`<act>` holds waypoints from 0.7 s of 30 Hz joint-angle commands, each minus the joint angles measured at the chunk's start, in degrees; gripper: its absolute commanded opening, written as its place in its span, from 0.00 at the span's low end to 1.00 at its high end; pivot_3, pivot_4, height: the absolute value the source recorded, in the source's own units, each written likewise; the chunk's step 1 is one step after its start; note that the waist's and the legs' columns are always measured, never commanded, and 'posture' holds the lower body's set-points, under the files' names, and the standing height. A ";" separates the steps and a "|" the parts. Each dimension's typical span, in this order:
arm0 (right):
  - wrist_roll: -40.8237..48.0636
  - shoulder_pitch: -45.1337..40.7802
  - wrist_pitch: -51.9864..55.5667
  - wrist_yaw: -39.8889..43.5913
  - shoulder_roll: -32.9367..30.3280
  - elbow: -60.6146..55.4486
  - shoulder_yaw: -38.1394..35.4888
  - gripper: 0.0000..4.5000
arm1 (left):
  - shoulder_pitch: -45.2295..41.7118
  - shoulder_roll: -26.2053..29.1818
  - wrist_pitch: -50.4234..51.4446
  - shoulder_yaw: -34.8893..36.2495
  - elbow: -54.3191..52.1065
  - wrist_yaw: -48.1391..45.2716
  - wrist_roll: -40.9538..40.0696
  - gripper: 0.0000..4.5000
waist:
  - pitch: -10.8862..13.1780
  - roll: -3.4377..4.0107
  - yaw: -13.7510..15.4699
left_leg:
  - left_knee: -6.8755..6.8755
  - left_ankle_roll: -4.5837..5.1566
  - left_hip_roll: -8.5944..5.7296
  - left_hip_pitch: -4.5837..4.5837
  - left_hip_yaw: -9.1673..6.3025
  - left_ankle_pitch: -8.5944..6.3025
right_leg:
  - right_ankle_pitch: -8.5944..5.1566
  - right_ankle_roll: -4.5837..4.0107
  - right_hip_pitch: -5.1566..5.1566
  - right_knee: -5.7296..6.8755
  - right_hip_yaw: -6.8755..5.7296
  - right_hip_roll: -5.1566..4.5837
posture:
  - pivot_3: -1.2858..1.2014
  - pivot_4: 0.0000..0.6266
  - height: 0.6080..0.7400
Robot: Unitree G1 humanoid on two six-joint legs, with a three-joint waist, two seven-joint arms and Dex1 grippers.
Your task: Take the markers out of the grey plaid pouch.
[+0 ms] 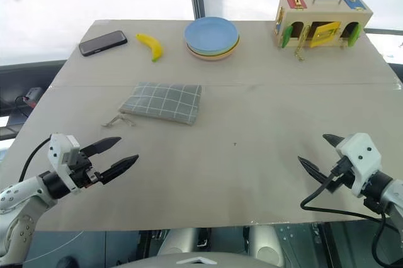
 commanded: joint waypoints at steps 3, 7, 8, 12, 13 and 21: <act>3.20 -3.37 2.50 -1.19 -1.97 -3.61 0.32 1.00 | -2.67 -1.92 1.59 0.86 -0.91 5.25 -0.81 0.99 | 0.01 0.00 0.13 | -0.01 0.03 -0.01 0.01 0.06 0.02 | -0.04 0.05 -0.01 0.00 0.02 0.03 | 0.52 0.24 1.00; 3.49 -4.55 2.55 -1.96 -2.23 -5.44 2.36 1.00 | -6.70 -3.70 5.69 2.03 -0.31 11.32 -2.33 0.99 | -0.01 -0.09 0.77 | 0.02 0.04 -0.01 0.07 0.10 0.02 | -0.12 0.21 0.03 0.01 0.05 0.08 | 0.52 0.24 1.00; 3.78 -5.01 2.62 -2.30 -2.09 -6.24 3.16 1.00 | -9.08 -4.15 8.19 2.64 0.32 14.67 -3.10 0.99 | 0.00 -0.10 0.84 | 0.02 0.04 0.00 0.08 0.10 0.03 | -0.13 0.22 0.02 0.01 0.04 0.10 | 0.52 0.24 1.00; 5.11 -8.72 3.93 -4.52 -1.63 -8.14 6.64 1.00 | -23.05 -4.45 19.44 1.67 5.21 33.61 1.92 0.99 | 0.06 -0.19 1.32 | 0.18 0.08 0.00 0.06 0.01 0.05 | -0.11 0.23 0.10 0.07 -0.02 0.26 | 0.52 0.24 1.00; 5.16 -9.38 4.04 -4.93 -1.66 -8.32 7.31 1.00 | -25.73 -4.72 21.31 1.41 6.30 36.94 3.02 0.99 | 0.08 -0.24 1.31 | 0.25 0.08 -0.01 0.10 -0.08 0.05 | -0.11 0.24 0.23 0.08 -0.09 0.47 | 0.52 0.24 1.00; 5.65 -14.09 4.59 -7.95 -1.16 -8.74 12.37 1.00 | -46.48 -6.16 26.12 -8.01 30.03 52.82 18.50 0.99 | 0.10 -0.51 0.92 | 0.45 0.16 -0.06 0.12 -0.03 0.01 | 0.10 0.40 0.38 0.09 0.02 0.80 | 0.52 0.24 1.00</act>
